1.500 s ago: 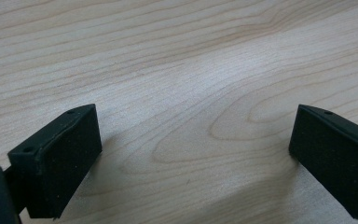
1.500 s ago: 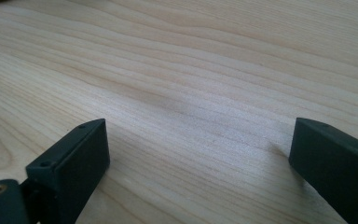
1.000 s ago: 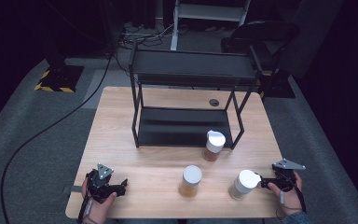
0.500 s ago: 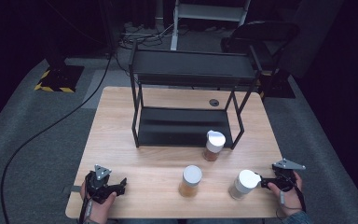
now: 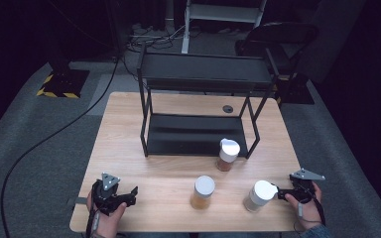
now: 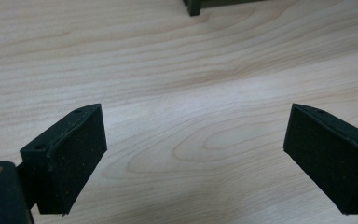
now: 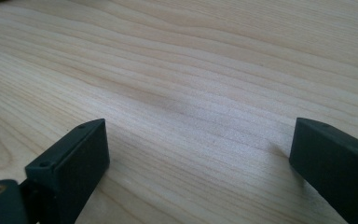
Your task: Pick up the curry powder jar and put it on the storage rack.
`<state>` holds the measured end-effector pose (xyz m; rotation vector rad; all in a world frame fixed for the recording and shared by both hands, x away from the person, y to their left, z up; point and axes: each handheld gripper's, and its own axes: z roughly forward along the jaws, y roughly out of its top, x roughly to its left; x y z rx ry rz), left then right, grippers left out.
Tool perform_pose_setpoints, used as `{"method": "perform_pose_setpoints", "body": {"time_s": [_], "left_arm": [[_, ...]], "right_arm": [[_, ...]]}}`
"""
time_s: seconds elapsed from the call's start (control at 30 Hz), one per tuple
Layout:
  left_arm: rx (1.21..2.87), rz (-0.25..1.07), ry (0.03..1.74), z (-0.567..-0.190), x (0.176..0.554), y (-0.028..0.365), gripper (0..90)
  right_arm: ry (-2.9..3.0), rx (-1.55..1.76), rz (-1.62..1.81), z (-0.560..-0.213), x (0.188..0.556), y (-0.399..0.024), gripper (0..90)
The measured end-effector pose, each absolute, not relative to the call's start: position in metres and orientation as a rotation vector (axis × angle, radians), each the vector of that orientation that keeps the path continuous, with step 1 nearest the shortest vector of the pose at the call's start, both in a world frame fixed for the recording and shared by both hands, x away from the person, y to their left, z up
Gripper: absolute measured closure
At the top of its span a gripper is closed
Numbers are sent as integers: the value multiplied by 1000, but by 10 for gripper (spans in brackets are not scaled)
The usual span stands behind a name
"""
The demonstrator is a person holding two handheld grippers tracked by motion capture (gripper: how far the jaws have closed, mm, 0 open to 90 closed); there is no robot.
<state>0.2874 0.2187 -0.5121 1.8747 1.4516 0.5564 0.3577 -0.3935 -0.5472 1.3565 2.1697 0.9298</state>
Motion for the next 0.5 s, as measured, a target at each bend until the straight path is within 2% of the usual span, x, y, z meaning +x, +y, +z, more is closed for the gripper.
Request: {"method": "perform_pose_setpoints", "body": {"time_s": [0.5], "left_arm": [[1861,568,1398,-474,277,199,64]], "right_arm": [[2170,1356,930,-547,358,-394,46]]}}
